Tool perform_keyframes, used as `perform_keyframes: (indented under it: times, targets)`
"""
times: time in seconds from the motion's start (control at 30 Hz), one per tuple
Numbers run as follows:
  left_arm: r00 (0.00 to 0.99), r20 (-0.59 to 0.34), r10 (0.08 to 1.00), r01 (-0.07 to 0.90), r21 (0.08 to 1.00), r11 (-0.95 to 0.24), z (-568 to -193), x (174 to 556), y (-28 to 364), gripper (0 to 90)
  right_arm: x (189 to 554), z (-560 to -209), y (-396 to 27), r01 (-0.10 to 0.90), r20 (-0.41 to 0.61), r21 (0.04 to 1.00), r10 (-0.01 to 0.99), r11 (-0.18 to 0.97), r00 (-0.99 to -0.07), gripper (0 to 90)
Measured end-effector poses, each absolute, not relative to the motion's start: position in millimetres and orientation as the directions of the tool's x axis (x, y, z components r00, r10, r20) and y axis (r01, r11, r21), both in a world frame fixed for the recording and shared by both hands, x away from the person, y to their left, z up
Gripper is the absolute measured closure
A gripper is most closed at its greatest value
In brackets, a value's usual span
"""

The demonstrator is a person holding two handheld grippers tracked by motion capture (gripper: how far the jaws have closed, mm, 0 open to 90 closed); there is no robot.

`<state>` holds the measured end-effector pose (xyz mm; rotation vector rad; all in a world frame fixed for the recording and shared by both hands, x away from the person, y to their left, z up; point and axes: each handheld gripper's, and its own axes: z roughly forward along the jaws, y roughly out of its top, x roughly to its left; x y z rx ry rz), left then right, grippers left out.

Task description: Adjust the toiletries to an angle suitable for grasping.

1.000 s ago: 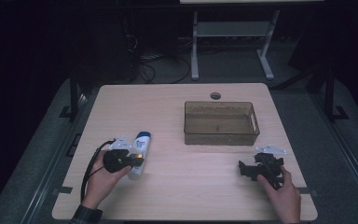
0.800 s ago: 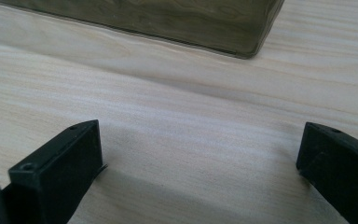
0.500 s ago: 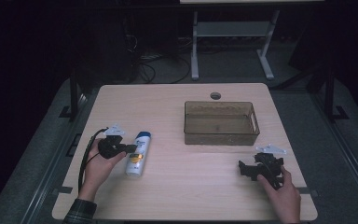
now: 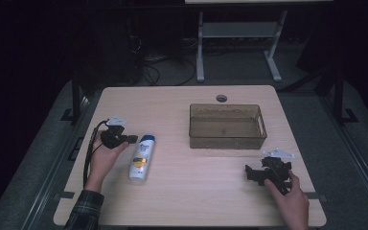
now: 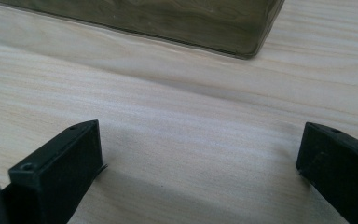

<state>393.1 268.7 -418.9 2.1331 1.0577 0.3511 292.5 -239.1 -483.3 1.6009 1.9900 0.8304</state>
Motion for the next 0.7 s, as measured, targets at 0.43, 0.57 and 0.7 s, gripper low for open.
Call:
perform_keyframes:
  times: [0.43, 0.57, 0.7]
  targets:
    - [0.570, -0.068, 0.819, 0.622, 0.687, -0.375, -438, 411, 278, 90.0, 292, -483, -239, 0.702, 0.023, 0.698, 0.974, 0.144, -0.224, 0.0]
    - [0.569, -0.085, 0.818, 0.634, 0.678, -0.371, -444, 411, 279, 90.0, 292, -483, -239, 0.702, 0.023, 0.698, 0.974, 0.144, -0.223, 0.0]
    - [0.581, -0.083, 0.810, 0.636, 0.667, -0.388, -447, 411, 274, 90.0, 292, -483, -239, 0.702, 0.024, 0.698, 0.974, 0.144, -0.223, 0.0]
